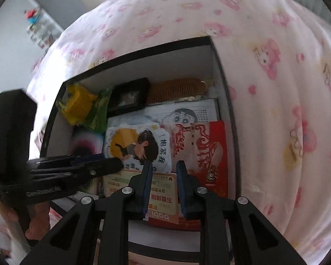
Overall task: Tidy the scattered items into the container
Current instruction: 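Carry the printed card over the black box with the right gripper, then lower the card onto the books in the box and open the right gripper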
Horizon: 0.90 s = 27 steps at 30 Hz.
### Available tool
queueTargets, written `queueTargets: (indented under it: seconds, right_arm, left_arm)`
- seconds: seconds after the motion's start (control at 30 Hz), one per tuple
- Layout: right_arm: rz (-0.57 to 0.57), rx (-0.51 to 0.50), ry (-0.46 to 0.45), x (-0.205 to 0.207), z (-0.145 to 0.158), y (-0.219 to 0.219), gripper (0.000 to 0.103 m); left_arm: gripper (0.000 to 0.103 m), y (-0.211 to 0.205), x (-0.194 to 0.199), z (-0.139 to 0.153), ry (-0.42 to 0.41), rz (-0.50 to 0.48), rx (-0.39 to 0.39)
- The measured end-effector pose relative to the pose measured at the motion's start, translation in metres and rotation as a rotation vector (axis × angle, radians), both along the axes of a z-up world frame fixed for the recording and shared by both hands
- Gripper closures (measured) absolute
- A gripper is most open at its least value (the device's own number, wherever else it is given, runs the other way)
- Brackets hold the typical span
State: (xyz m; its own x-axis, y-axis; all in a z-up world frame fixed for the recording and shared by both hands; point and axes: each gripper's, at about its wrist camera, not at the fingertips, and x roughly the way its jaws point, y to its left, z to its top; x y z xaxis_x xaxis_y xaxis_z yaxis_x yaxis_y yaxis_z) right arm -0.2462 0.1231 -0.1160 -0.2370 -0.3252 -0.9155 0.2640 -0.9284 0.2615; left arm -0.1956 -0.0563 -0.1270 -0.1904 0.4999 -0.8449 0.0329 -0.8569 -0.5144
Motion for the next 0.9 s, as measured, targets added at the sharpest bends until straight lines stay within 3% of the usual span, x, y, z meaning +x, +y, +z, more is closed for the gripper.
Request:
queueTargets:
  seconds: [0.2, 0.4, 0.57, 0.7, 0.8, 0.9]
  right_arm:
    - [0.016, 0.146, 0.06, 0.006, -0.008, -0.01, 0.083]
    - [-0.031, 0.072, 0.107, 0.004, 0.009, -0.002, 0.083]
    - [0.025, 0.078, 0.04, 0.003, -0.004, -0.012, 0.083]
    - [0.035, 0.103, 0.042, 0.004, -0.006, -0.013, 0.084]
    - [0.021, 0.11, 0.042, 0.004, -0.006, -0.007, 0.084]
    - [0.035, 0.067, 0.012, 0.005, -0.008, -0.009, 0.084]
  left_arm:
    - [0.074, -0.011, 0.009, -0.004, 0.003, 0.004, 0.005]
    - [0.073, -0.023, 0.013, -0.003, -0.005, 0.067, 0.018]
    - [0.073, -0.013, 0.009, -0.008, -0.06, 0.05, 0.04]
    - [0.075, 0.004, 0.003, -0.006, -0.07, 0.025, 0.03]
    - [0.072, 0.002, 0.003, -0.005, -0.068, 0.032, 0.052]
    - [0.072, -0.015, 0.013, 0.004, -0.034, 0.075, 0.013]
